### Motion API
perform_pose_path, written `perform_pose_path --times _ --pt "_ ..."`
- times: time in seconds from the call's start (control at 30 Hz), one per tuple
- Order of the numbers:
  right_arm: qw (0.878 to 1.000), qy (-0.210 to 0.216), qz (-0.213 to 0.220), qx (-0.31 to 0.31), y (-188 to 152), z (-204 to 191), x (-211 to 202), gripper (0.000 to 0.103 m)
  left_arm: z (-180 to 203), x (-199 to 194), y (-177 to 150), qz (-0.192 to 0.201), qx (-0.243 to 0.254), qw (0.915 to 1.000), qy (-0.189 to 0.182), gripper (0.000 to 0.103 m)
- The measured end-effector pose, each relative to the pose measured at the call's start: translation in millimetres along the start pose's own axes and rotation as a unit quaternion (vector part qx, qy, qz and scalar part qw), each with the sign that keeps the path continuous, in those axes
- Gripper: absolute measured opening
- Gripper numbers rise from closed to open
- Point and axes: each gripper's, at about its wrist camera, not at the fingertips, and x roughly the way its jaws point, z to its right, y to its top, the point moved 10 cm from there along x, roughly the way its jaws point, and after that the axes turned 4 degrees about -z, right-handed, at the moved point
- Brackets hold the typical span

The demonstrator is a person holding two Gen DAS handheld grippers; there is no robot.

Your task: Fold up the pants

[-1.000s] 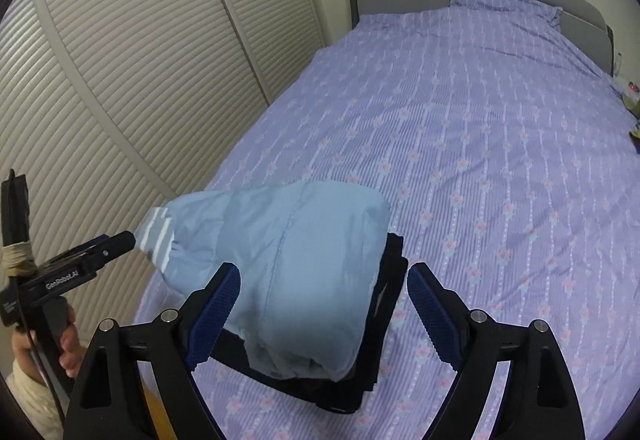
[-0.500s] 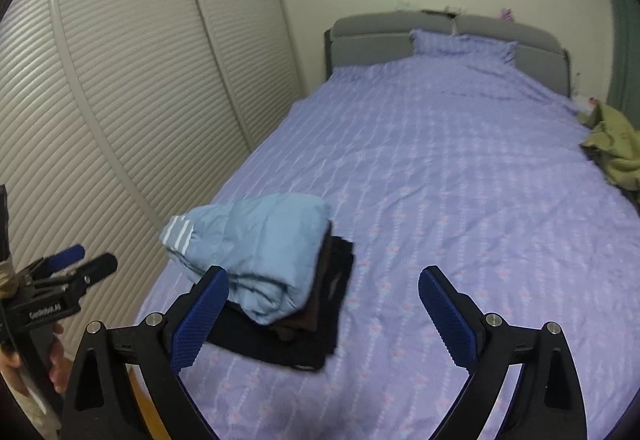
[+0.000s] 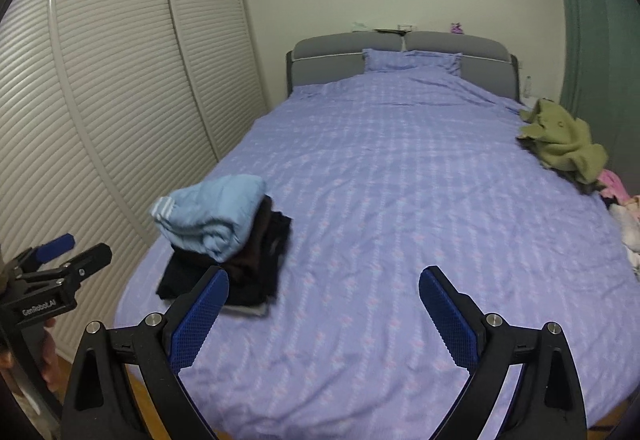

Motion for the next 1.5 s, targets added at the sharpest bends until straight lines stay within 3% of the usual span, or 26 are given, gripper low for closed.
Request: perform_pose_path --times 0.33,0.63,1.13,1.5 --pt "1.0 -0.011 0.009 0.002 -51.6 61.8 -80.0 0.097 90.6 -63.7 -45.6 0.022 0.012 0.9995 -0.021 0.103" --pt "0.999 -0.03 0.025 0.003 -83.0 102.4 -130.4 0.097 139.0 -96.3 -72.0 0.025 0.027 0.9989 -0.028 0.103" --pt "0.998 -0.041 0.035 0.025 -101.0 134.3 -169.7 0.097 182.9 -117.1 -82.4 0.018 0.061 0.9966 -0.053 0.103" --pt "0.998 -0.036 0.032 0.031 -105.2 134.6 -170.0 0.097 183.6 -127.8 -78.3 0.031 0.062 0.9964 -0.049 0.103"
